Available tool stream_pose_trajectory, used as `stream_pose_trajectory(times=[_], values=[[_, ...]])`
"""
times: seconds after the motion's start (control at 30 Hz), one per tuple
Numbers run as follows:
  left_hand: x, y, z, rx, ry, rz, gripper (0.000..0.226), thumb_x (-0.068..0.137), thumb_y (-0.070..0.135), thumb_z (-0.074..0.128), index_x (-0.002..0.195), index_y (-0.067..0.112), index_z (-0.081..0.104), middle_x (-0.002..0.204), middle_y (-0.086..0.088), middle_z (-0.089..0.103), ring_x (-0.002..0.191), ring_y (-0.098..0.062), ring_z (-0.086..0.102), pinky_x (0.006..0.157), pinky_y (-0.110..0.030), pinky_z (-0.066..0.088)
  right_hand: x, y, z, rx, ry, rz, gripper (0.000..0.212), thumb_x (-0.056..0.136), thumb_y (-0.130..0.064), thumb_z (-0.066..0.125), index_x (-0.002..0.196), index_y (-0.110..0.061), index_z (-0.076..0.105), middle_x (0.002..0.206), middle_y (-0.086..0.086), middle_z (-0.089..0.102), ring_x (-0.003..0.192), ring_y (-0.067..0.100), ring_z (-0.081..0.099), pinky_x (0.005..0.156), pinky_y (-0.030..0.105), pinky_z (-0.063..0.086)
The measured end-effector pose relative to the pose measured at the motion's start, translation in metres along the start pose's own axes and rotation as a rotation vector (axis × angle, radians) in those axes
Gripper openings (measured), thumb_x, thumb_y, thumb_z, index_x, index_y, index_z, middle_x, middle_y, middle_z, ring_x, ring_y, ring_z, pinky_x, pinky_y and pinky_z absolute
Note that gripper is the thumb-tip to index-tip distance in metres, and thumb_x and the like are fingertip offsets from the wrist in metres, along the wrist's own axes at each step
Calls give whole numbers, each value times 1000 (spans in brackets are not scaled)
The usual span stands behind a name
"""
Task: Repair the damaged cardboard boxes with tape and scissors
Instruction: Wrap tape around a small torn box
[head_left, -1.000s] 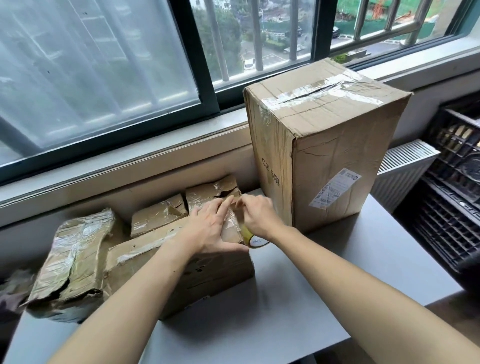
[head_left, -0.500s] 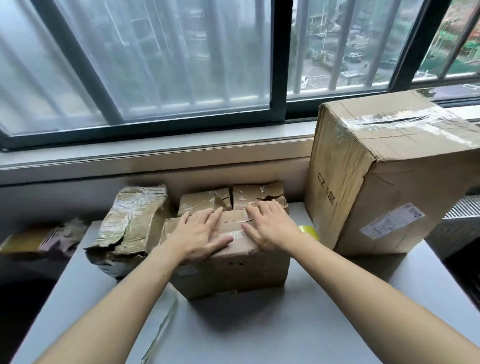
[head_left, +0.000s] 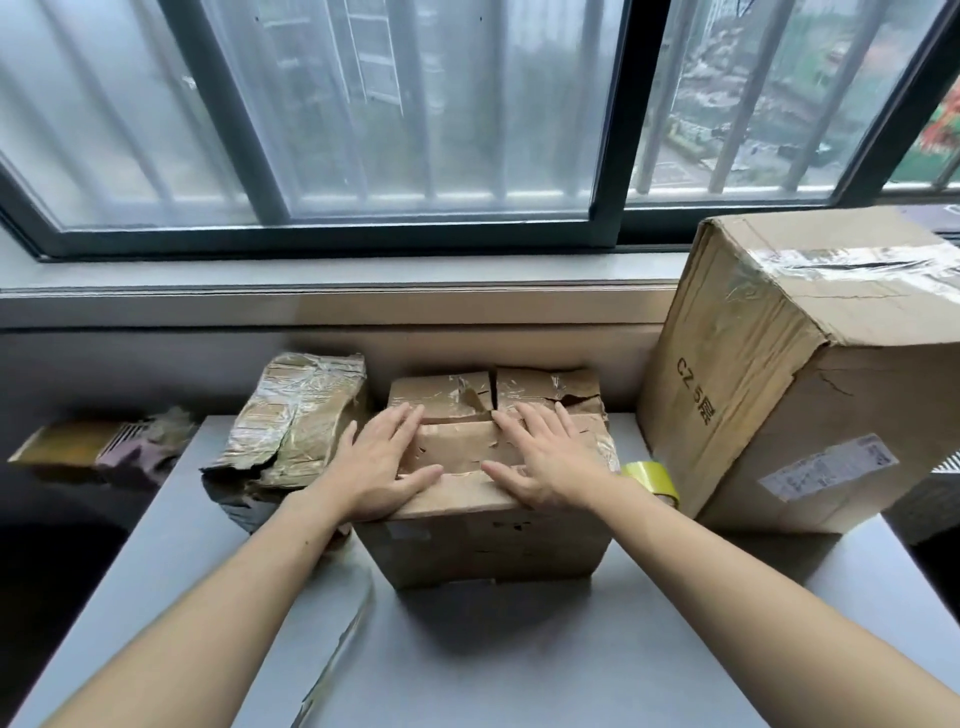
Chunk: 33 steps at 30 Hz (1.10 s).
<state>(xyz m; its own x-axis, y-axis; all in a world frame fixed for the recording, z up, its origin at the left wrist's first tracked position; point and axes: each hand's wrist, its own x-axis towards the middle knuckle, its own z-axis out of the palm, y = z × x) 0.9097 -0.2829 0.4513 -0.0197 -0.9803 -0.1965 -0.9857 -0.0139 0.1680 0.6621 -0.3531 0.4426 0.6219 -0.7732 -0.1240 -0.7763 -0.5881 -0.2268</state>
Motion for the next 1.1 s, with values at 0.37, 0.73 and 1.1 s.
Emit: stream_pose_trajectory(times=[0.37,0.73,1.1], values=[[-7,-14,5,-488,22,-108,67,98,23,58,155,17,22,161,-3,9,148,-18,20,115,-21,18,28,-52,8,38,-21,114,93,80,-84,44,151,-26,28,151,10,33,145,29,19,120,56,-4],[-21,-29,16,-736,112,-263,54,106,37,34,156,19,22,158,-5,33,144,-15,30,109,-18,18,36,-48,7,-3,50,135,66,91,-74,39,133,-25,48,134,6,51,129,28,40,111,45,22],[-38,-33,11,-692,13,-252,53,99,56,38,145,30,38,141,2,54,135,-20,46,111,-36,35,44,-80,11,83,51,-36,56,95,-60,47,143,-32,39,135,5,50,128,28,40,112,42,21]])
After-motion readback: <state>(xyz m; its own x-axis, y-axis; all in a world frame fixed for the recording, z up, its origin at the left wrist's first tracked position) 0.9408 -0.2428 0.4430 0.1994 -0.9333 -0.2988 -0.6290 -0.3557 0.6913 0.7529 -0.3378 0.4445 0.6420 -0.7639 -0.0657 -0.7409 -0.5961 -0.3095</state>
